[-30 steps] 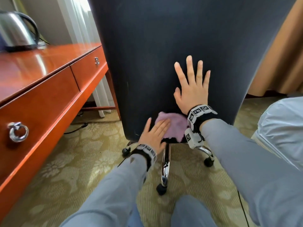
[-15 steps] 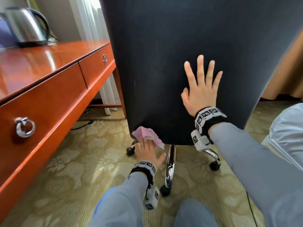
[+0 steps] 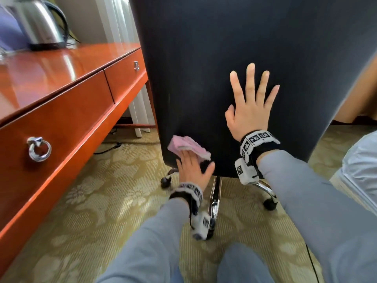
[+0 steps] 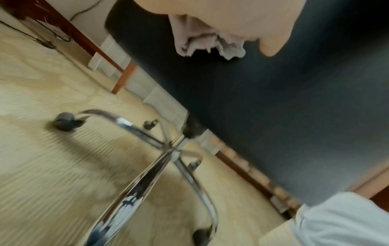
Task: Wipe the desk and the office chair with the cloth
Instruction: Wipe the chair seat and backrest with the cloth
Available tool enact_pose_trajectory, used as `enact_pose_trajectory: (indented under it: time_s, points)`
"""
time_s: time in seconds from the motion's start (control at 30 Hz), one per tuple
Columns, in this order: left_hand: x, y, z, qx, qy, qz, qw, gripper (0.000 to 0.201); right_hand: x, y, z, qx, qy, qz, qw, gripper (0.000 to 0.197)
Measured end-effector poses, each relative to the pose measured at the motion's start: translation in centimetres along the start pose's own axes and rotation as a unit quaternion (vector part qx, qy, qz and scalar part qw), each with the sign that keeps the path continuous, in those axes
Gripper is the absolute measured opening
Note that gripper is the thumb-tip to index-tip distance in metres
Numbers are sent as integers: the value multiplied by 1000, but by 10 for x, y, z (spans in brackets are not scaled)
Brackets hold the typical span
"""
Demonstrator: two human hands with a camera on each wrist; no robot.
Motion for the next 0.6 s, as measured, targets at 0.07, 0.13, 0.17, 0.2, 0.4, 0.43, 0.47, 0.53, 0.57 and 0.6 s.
enact_pose_trajectory:
  time_s: [0.07,0.13,0.17,0.2,0.4,0.43,0.47,0.53,0.57,0.6]
  points:
    - [-8,-5,0,53,-20,-13,998,94,-1,-1,1,1,3,-1,1000,83]
    - [14,34,15,54,-37,63,996,86,-2,-2,1,2,1,-5,1000,84]
    - [29,63,24,43,-43,114,992,84,-3,-2,1,4,0,-8,1000,84]
    - [45,95,35,28,-49,162,985,85,-2,-1,2,6,-1,-10,1000,84]
    - [59,135,42,4,-38,210,977,93,0,4,0,7,1,-14,1000,84]
    - [50,113,29,37,-31,176,983,92,0,5,0,6,1,-16,1000,85]
    - [42,91,14,83,-25,135,987,90,0,4,0,6,2,-17,1000,85]
    - [32,66,-10,164,-19,73,984,87,-1,4,0,2,9,-17,1000,86]
    - [34,72,-13,167,-24,69,983,86,-2,4,-1,0,11,-17,1000,86]
    - [40,88,-10,157,-32,90,983,85,-2,4,-1,-1,10,-19,1000,86]
Point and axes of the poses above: each hand's wrist, its own x-axis towards the middle knuckle, its own y-axis out of the back of the hand, z = x × y, the point moved 6 cm from there along x, towards the middle knuckle, and after that the axes turned 1 degree about x, right-handed, at the moved point
